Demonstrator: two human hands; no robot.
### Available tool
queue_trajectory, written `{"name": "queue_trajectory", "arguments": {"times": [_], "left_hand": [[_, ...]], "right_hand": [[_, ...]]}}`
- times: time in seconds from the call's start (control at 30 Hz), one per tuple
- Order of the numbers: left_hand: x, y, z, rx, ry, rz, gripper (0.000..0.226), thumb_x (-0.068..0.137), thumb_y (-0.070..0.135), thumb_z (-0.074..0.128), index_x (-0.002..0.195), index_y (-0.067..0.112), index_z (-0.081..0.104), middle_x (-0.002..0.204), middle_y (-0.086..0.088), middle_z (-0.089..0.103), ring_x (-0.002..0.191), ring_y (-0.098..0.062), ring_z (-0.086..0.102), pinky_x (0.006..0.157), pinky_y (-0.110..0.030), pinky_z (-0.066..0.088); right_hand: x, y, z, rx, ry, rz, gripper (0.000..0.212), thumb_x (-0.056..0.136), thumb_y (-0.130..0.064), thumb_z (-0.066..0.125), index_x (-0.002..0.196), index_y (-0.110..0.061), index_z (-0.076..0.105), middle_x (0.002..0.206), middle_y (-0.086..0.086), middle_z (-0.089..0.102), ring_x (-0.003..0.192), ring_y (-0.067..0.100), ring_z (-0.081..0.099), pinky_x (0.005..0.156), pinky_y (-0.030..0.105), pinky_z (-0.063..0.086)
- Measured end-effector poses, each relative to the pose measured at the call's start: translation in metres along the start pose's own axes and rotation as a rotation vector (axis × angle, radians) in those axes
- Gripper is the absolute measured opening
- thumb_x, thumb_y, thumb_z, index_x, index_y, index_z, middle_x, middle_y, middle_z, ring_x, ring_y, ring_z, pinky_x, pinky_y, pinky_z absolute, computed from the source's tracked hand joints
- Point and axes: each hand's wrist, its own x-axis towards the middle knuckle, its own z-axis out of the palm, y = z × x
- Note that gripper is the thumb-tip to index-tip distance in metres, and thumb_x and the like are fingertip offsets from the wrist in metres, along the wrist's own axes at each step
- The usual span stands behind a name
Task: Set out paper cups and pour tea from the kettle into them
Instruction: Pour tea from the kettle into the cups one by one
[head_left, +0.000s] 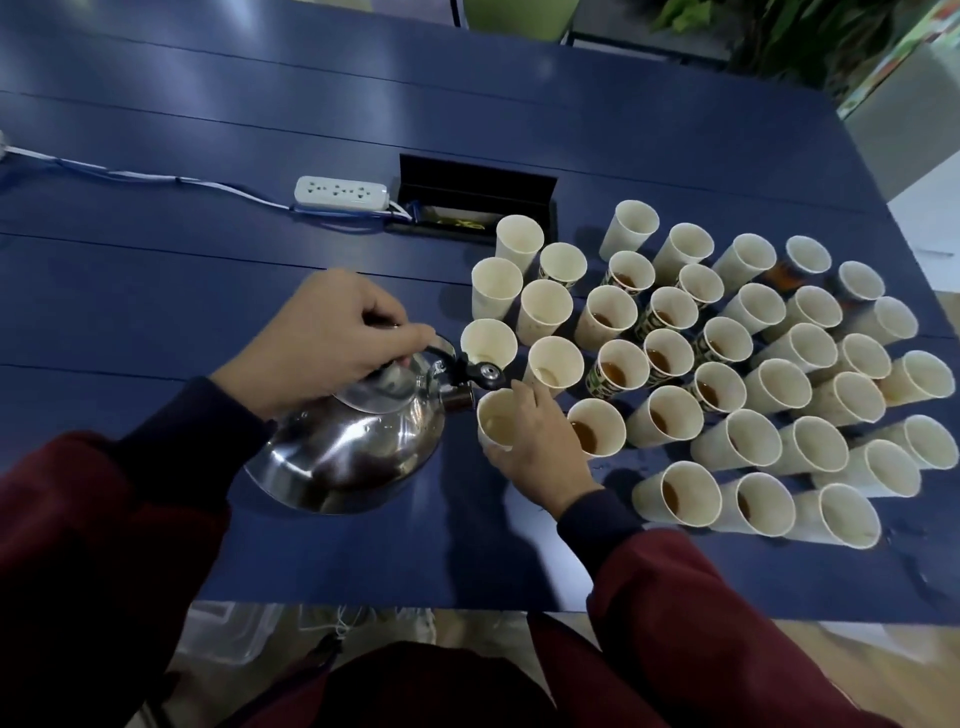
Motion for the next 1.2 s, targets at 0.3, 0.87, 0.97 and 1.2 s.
{"name": "queue_trajectory", "arguments": {"times": [0.3,0.87,0.97,1.2], "left_hand": [[0.008,0.012,0.018,0.165,-0.054,0.068,0.033,0.087,0.035,0.072,0.058,0.018,0.073,0.047,0.006,0.055,0.052,-0.008,0.049,0.055,-0.015,0.033],[0.023,0.029,0.043,0.330,-0.080,0.169,0.044,0.084,0.048,0.062,0.062,0.011,0.072,0.049,-0.005,0.057,0.058,-0.023,0.050,0.063,-0.023,0.038],[0.025,0.033,0.046,0.338,-0.079,0.169,0.048,0.080,0.051,0.056,0.061,0.010,0.071,0.050,-0.011,0.051,0.060,-0.026,0.047,0.061,-0.022,0.036],[0.028,0.037,0.049,0.408,-0.060,0.172,0.053,0.077,0.054,0.049,0.061,0.008,0.069,0.052,-0.014,0.049,0.053,-0.023,0.039,0.063,-0.042,0.045]], "right_hand": [[-0.002,0.017,0.017,0.303,0.085,-0.035,0.071,0.079,-0.024,0.081,0.139,-0.012,0.046,0.132,0.005,0.056,0.119,0.023,0.057,0.092,0.020,0.039],[0.004,0.022,0.027,0.522,0.121,-0.099,0.057,0.077,-0.020,0.082,0.126,-0.014,0.055,0.121,0.004,0.061,0.109,0.019,0.060,0.091,0.031,0.049],[0.005,0.024,0.026,0.530,0.123,-0.100,0.057,0.076,-0.020,0.083,0.125,-0.015,0.055,0.121,0.003,0.060,0.107,0.018,0.060,0.090,0.027,0.048],[0.007,0.030,0.018,0.524,0.082,-0.097,0.058,0.075,-0.024,0.086,0.123,-0.023,0.054,0.119,-0.001,0.061,0.106,0.013,0.060,0.090,0.026,0.049]]}}
